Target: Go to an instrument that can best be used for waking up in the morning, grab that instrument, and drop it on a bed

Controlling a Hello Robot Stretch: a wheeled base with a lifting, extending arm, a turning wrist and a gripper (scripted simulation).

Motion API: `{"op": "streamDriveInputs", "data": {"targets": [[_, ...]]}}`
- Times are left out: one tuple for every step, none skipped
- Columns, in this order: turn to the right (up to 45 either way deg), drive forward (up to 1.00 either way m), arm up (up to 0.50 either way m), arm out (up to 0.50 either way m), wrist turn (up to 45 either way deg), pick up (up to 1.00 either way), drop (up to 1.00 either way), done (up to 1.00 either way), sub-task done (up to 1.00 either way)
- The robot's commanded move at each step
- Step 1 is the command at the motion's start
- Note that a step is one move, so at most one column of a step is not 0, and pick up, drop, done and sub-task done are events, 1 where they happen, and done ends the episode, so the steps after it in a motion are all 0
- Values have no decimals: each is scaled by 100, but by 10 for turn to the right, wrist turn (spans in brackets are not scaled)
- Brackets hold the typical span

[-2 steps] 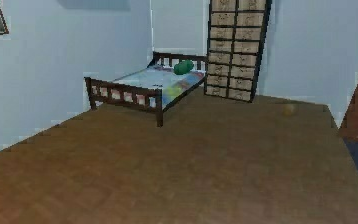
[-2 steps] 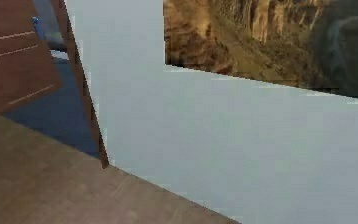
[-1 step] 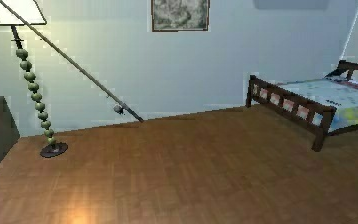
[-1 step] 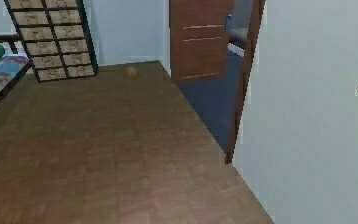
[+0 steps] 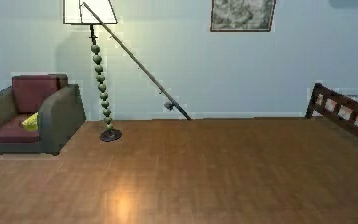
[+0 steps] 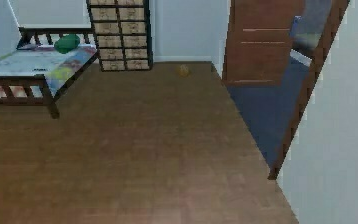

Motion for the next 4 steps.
{"op": "streamDriveInputs", "data": {"targets": [[0, 40, 0, 0, 0, 0, 0, 0, 0], [-450, 0, 0, 0, 0, 0, 0, 0, 0], [0, 55, 0, 0, 0, 0, 0, 0, 0], [-120, 0, 0, 0, 0, 0, 0, 0, 0]]}}
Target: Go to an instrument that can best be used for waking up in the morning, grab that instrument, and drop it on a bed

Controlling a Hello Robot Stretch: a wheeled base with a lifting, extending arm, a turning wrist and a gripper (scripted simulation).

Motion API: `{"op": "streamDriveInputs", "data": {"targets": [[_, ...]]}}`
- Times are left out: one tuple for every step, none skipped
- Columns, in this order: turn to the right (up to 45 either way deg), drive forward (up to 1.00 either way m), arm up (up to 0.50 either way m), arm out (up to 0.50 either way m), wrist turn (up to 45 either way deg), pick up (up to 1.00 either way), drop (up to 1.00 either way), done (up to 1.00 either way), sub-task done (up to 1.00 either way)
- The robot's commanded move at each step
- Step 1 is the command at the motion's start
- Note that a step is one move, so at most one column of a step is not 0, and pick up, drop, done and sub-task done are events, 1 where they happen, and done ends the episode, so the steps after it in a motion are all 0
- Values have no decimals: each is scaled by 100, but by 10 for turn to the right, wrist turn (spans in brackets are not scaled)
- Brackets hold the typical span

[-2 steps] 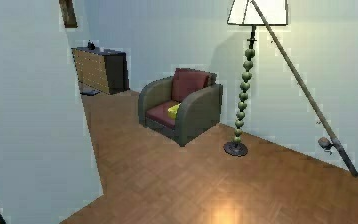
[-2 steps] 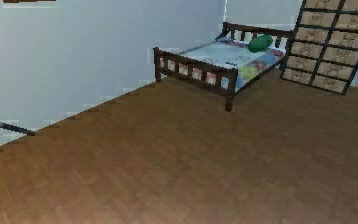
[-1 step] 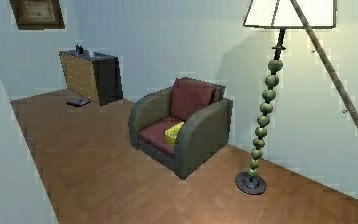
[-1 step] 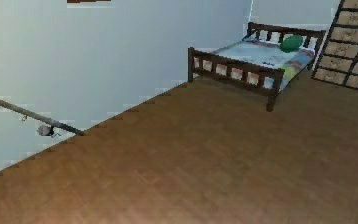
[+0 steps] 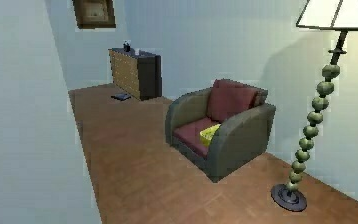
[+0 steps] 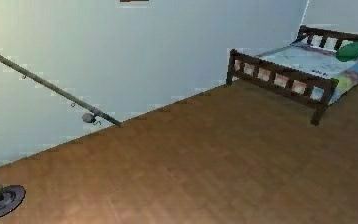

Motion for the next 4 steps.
{"op": "streamDriveInputs", "data": {"targets": [[0, 100, 0, 0, 0, 0, 0, 0, 0], [-210, 0, 0, 0, 0, 0, 0, 0, 0], [0, 10, 0, 0, 0, 0, 0, 0, 0], [-120, 0, 0, 0, 0, 0, 0, 0, 0]]}}
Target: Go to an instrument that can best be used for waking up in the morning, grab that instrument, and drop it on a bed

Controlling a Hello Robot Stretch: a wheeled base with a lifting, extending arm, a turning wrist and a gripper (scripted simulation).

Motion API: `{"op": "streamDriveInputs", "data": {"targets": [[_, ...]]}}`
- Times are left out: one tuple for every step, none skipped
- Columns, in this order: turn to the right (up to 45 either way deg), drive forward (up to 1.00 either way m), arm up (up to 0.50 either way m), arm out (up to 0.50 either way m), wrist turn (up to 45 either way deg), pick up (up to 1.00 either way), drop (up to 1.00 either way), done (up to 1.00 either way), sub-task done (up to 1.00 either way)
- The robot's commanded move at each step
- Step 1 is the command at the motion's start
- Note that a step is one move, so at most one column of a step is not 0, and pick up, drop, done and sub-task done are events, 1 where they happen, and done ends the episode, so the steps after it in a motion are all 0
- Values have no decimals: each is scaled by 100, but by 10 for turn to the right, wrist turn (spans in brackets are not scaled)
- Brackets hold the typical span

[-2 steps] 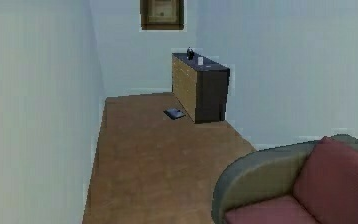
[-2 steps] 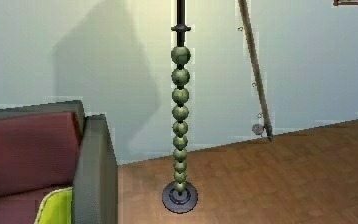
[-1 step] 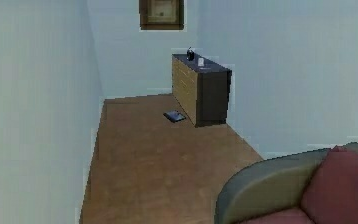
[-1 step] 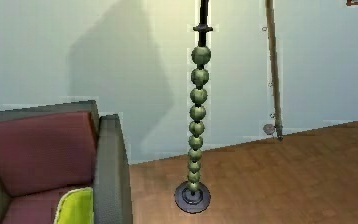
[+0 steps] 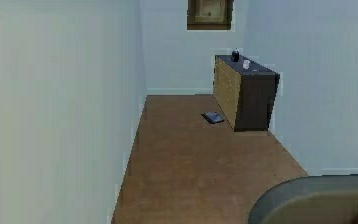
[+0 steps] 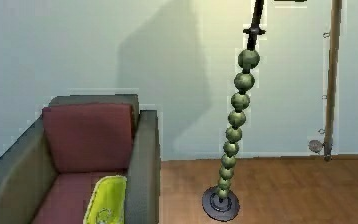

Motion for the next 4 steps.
{"op": "streamDriveInputs", "data": {"targets": [[0, 100, 0, 0, 0, 0, 0, 0, 0], [-270, 0, 0, 0, 0, 0, 0, 0, 0], [0, 5, 0, 0, 0, 0, 0, 0, 0], [420, 0, 0, 0, 0, 0, 0, 0, 0]]}}
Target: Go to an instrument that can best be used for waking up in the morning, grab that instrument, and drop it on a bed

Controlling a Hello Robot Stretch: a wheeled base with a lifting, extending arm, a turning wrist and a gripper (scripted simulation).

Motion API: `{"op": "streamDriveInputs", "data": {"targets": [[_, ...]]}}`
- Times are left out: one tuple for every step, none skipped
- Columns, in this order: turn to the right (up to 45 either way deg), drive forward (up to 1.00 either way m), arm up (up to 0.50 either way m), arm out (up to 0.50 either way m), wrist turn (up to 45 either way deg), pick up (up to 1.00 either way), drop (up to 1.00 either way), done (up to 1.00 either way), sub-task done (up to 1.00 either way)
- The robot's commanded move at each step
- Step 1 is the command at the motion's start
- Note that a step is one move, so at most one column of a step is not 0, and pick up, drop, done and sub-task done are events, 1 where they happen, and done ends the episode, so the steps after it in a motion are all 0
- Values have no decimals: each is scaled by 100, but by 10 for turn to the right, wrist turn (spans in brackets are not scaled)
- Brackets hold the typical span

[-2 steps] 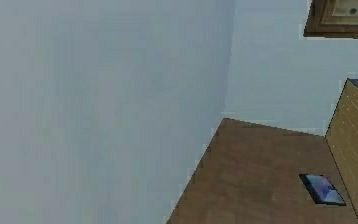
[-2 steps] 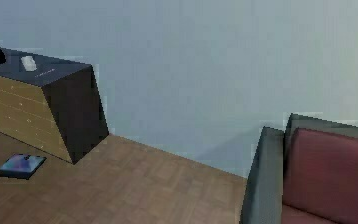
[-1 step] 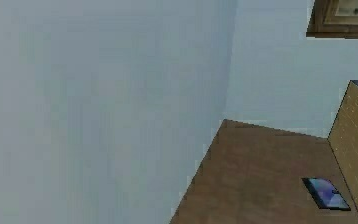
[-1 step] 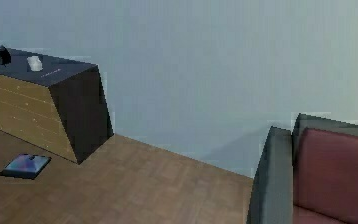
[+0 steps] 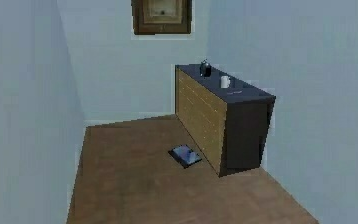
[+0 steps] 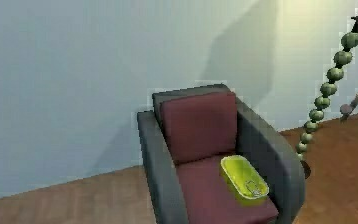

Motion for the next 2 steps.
{"op": "streamDriveInputs", "data": {"targets": [[0, 100, 0, 0, 0, 0, 0, 0, 0], [30, 0, 0, 0, 0, 0, 0, 0, 0]]}}
